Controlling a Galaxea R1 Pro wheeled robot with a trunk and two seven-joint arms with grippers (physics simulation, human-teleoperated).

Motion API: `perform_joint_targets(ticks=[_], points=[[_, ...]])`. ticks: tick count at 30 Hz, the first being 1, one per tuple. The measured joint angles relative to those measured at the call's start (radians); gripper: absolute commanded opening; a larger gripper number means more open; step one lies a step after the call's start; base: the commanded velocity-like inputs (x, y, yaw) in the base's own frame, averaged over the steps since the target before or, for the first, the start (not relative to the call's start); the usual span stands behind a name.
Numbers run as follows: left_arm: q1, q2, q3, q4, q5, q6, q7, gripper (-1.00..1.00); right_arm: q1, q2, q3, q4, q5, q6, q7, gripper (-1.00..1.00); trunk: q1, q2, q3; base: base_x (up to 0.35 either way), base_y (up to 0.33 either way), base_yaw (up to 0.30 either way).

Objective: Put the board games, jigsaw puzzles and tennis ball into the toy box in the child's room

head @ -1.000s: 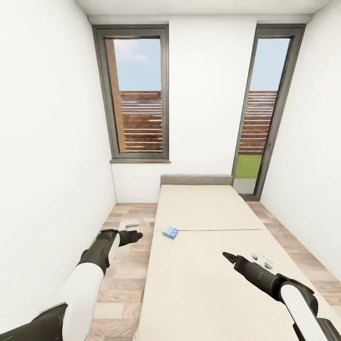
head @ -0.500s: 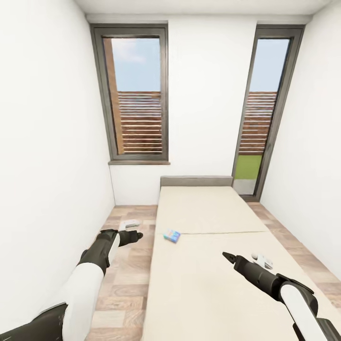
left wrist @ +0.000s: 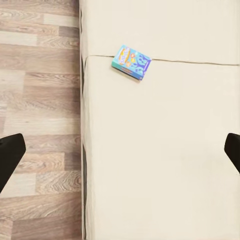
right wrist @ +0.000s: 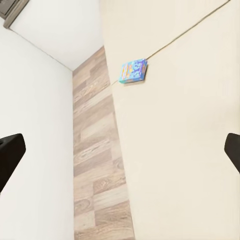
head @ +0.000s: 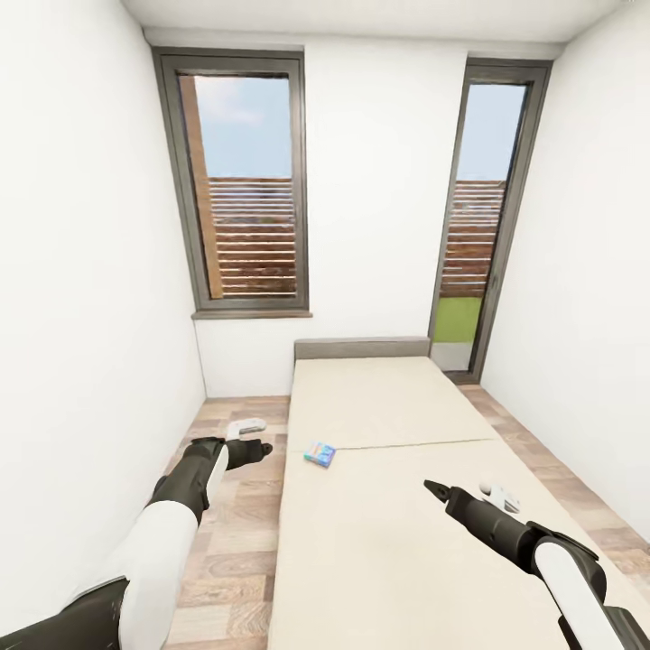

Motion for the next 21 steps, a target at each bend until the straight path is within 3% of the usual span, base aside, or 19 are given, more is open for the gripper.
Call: perform_joint_targets(ticks=[21], points=[[0.000, 0.000, 0.000, 0.000, 0.000, 0.000, -0.001, 1.00, 0.001, 0.000, -0.005, 0.000, -0.002, -0.002, 0.004, 1.00, 0.000, 0.000, 0.001, 0.000, 0.012, -0.004]])
